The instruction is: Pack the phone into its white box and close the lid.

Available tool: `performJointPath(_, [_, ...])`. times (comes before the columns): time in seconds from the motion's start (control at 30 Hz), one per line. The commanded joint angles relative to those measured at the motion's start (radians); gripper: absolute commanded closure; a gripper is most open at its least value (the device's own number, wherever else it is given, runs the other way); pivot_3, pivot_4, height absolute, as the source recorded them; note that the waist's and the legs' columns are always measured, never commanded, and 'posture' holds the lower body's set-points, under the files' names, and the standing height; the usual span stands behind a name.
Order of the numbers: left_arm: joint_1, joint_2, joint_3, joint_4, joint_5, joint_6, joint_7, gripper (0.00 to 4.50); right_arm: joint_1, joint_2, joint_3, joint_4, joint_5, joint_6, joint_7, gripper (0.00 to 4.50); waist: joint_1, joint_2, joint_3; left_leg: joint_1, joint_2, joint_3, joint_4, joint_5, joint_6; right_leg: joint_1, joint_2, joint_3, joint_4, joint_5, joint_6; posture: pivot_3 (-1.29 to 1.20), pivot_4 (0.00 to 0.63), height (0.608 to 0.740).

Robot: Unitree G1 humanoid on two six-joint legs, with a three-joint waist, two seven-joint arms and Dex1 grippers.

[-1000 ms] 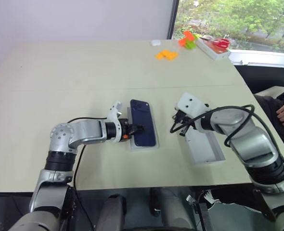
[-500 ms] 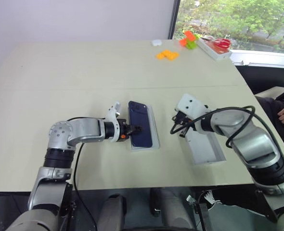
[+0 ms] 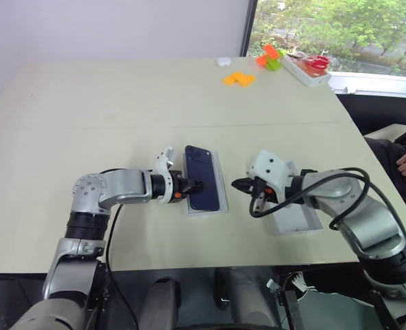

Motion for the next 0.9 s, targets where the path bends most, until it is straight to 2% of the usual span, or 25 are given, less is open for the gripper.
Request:
performJointPath(0.03, [-0.03, -0.006, 0.022, -0.013, -0.022, -0.001, -0.001, 4.48, -0.003, -0.01, -0.029, -0.036, 0.018, -0.015, -0.008, 4.5, 0.0, 0.0, 0.0, 0.0, 0.0, 0.0, 0.0, 0.0, 0.0, 0.0, 0.0, 0.0, 0.0, 0.0, 0.0, 0.0, 0.15, 0.727])
performJointPath(0.23, [-0.029, -0.019, 0.025, -0.01, -0.022, -0.005, 0.009, 4.48, -0.003, -0.013, -0.019, -0.036, 0.024, -0.013, -0.021, 4.5, 0.001, 0.0, 0.0, 0.0, 0.0, 0.0, 0.0, 0.0, 0.0, 0.0, 0.0, 0.0, 0.0, 0.0, 0.0, 0.0, 0.15, 0.727])
performJointPath(0.3, [-0.03, -0.018, 0.024, -0.011, -0.022, -0.003, 0.007, 3.48, -0.006, -0.013, -0.014, -0.032, 0.024, -0.013, -0.025, 4.5, 0.001, 0.0, 0.0, 0.0, 0.0, 0.0, 0.0, 0.0, 0.0, 0.0, 0.0, 0.0, 0.0, 0.0, 0.0, 0.0, 0.15, 0.727])
performJointPath(0.37, [-0.029, -0.015, 0.022, -0.015, -0.022, -0.001, 0.003, 2.75, -0.009, -0.014, -0.01, -0.03, 0.025, -0.012, -0.026, 4.5, 0.001, 0.0, 0.0, 0.0, 0.0, 0.0, 0.0, 0.0, 0.0, 0.0, 0.0, 0.0, 0.0, 0.0, 0.0, 0.0, 0.15, 0.727])
performJointPath(0.47, [-0.028, -0.001, 0.021, -0.029, -0.022, 0.007, -0.006, 1.22, -0.013, -0.015, -0.007, -0.027, 0.026, -0.01, -0.027, 4.5, 0.001, 0.0, 0.0, 0.0, 0.0, 0.0, 0.0, 0.0, 0.0, 0.0, 0.0, 0.0, 0.0, 0.0, 0.0, 0.0, 0.15, 0.727])
performJointPath(0.73, [-0.041, 0.079, 0.016, -0.088, -0.022, 0.039, -0.076, 1.22, -0.023, -0.016, 0.0, -0.019, 0.026, -0.008, -0.026, 4.5, 0.001, 0.0, 0.0, 0.0, 0.0, 0.0, 0.0, 0.0, -0.001, 0.0, 0.0, 0.0, 0.001, 0.0, 0.0, 0.0, 0.15, 0.727])
performJointPath(0.9, [-0.034, 0.189, 0.001, -0.174, -0.022, 0.065, -0.158, 1.22, -0.033, -0.013, 0.008, -0.007, 0.023, -0.016, -0.025, 4.5, -0.002, 0.0, 0.0, 0.001, 0.0, 0.0, 0.0, 0.0, -0.001, 0.0, 0.0, 0.0, 0.001, 0.0, 0.0, 0.0, 0.15, 0.727])
